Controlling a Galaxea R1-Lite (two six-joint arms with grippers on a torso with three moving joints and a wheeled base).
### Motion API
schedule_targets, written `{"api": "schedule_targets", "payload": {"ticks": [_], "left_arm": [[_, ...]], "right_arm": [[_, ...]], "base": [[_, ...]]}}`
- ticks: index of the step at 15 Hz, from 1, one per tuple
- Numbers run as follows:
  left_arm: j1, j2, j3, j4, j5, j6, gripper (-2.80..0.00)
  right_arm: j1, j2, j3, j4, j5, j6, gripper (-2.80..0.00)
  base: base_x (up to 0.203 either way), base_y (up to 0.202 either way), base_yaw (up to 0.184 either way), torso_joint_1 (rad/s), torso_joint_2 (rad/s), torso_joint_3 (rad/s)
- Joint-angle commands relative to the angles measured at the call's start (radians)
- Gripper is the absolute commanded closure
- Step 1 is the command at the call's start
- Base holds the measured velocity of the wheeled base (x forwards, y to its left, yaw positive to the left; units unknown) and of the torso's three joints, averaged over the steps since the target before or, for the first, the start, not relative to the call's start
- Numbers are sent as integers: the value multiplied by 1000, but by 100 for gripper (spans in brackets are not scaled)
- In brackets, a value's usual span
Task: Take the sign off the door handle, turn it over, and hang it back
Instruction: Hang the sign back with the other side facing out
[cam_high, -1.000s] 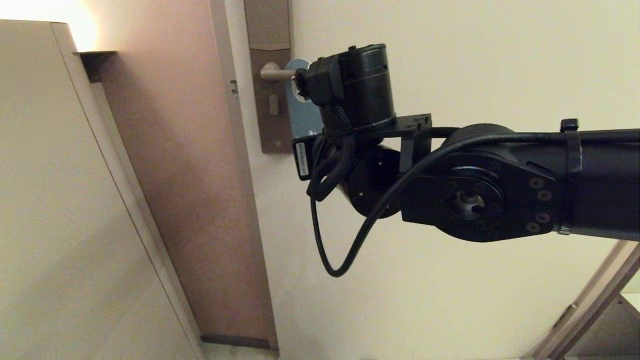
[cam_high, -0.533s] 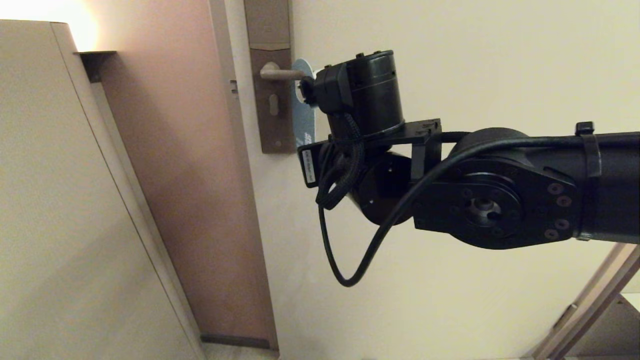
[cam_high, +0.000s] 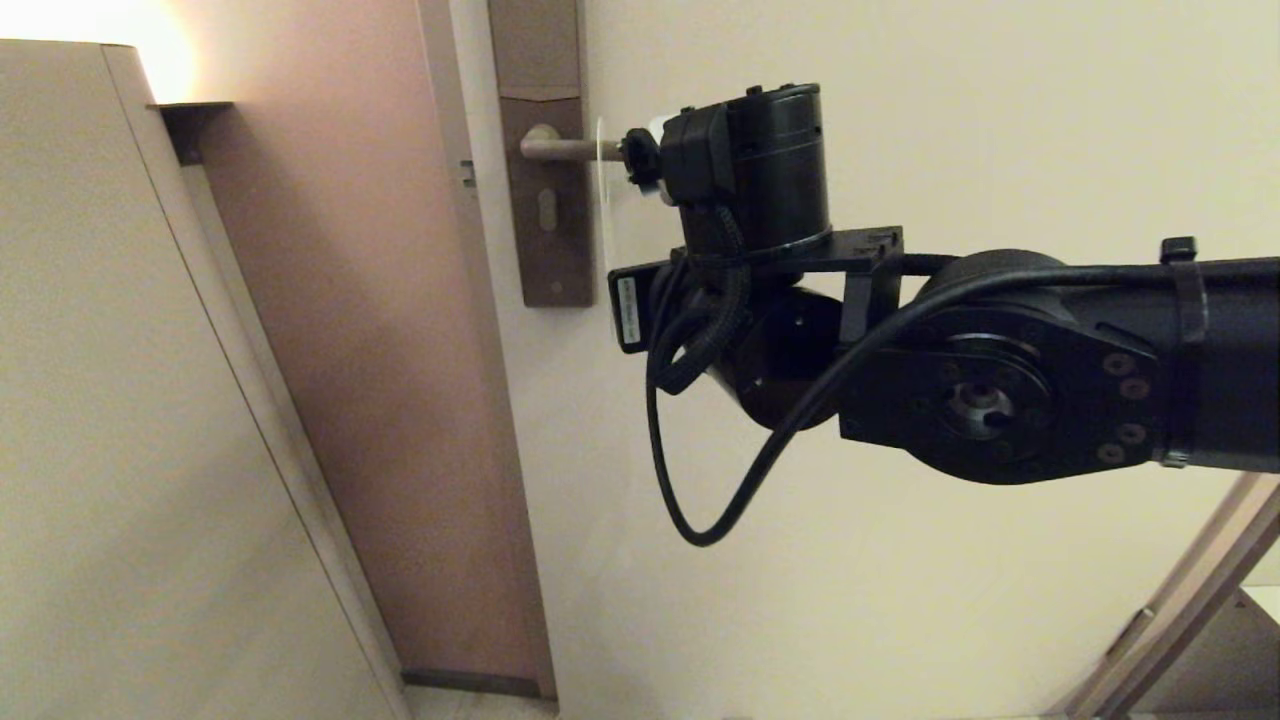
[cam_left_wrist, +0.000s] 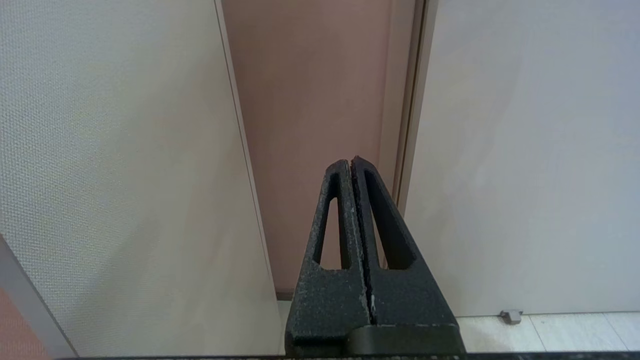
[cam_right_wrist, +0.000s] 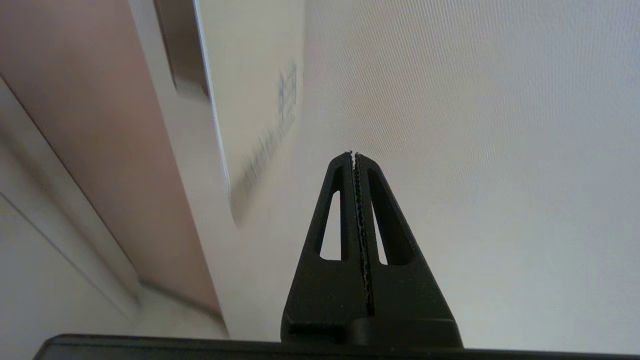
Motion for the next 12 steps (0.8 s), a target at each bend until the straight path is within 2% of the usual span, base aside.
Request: {"api": "schedule_targets", "payload": {"ticks": [1, 5, 8, 12], "left_arm": [[0, 0, 0, 0, 0, 0, 0], [0, 0, 0, 0, 0, 0, 0], [0, 0, 0, 0, 0, 0, 0], [0, 0, 0, 0, 0, 0, 0]], "right_arm": [[0, 64, -39, -42, -3, 0, 0], [0, 165, -132, -176, -4, -35, 0], [2, 199, -140, -271, -4, -76, 0], [5, 218, -142, -337, -4, -80, 0]], "base": [[0, 0, 0, 0, 0, 0], [0, 0, 0, 0, 0, 0], [0, 0, 0, 0, 0, 0], [0, 0, 0, 0, 0, 0]]}}
